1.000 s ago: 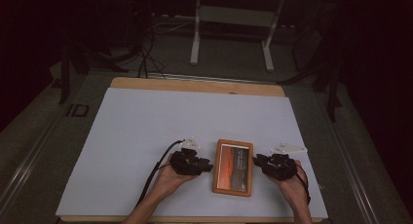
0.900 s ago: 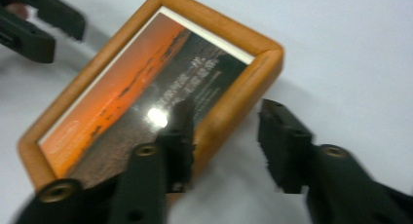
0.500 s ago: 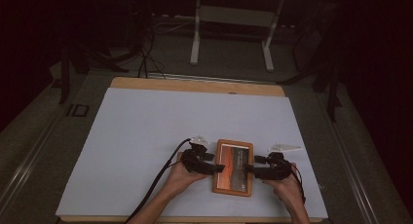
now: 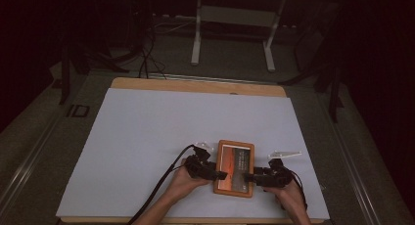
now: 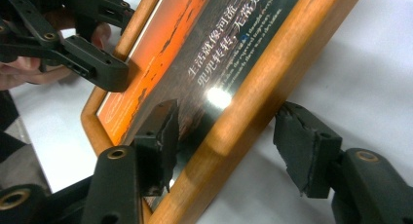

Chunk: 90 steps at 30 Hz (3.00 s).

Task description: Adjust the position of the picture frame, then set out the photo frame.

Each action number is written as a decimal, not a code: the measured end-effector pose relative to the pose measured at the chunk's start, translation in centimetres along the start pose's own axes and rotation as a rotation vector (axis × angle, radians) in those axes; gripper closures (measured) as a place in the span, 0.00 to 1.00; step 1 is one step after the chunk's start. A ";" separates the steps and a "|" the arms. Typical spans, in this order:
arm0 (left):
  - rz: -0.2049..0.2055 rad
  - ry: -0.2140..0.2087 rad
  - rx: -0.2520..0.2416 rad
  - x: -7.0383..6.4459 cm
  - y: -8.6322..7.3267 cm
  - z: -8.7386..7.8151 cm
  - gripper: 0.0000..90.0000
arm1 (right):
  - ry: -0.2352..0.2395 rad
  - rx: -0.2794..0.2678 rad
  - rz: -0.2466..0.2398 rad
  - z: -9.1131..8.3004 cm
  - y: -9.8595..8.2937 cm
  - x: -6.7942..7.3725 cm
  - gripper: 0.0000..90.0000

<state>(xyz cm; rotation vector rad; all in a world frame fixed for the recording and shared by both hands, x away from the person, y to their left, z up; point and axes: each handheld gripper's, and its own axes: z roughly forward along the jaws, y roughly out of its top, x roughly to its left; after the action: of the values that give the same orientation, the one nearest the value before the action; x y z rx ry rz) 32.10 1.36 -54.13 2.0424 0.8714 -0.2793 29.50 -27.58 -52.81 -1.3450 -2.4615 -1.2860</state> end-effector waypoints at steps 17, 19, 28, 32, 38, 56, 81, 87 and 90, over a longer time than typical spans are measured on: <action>-0.089 0.054 -0.080 1.2 -1.1 -3.7 0.62 | 0.030 0.000 0.059 1.7 1.7 0.8 0.54; -0.094 0.060 -0.090 1.4 -1.3 -4.4 0.64 | 0.040 -0.008 0.059 2.0 2.0 1.1 0.56; -0.126 0.086 -0.110 2.9 -2.4 -7.2 0.65 | 0.036 0.010 0.037 4.5 3.8 3.3 0.57; -0.148 0.086 -0.113 3.7 -2.5 -8.0 0.66 | 0.032 0.017 0.031 5.4 4.5 3.9 0.56; -0.199 0.079 -0.115 5.3 -2.8 -9.0 0.66 | 0.044 0.019 0.058 7.2 5.5 4.3 0.55; -0.156 0.169 -0.158 6.2 -3.2 -10.0 0.56 | 0.056 -0.001 0.050 8.6 5.7 4.4 0.55; 0.028 0.361 -0.302 2.7 -4.5 -13.7 0.53 | -0.180 -0.094 -0.245 6.2 6.1 5.6 0.57; 0.025 0.369 -0.317 2.4 -4.7 -14.0 0.53 | -0.200 -0.117 -0.282 6.1 6.3 6.0 0.58; 0.021 0.372 -0.328 2.2 -5.0 -14.2 0.53 | -0.208 -0.130 -0.292 5.8 6.7 6.3 0.59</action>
<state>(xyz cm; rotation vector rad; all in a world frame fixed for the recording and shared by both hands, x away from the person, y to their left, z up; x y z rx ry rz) 28.56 15.59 -49.95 1.8173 1.0417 0.2512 32.26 -17.52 -49.78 -1.2375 -2.8494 -1.4545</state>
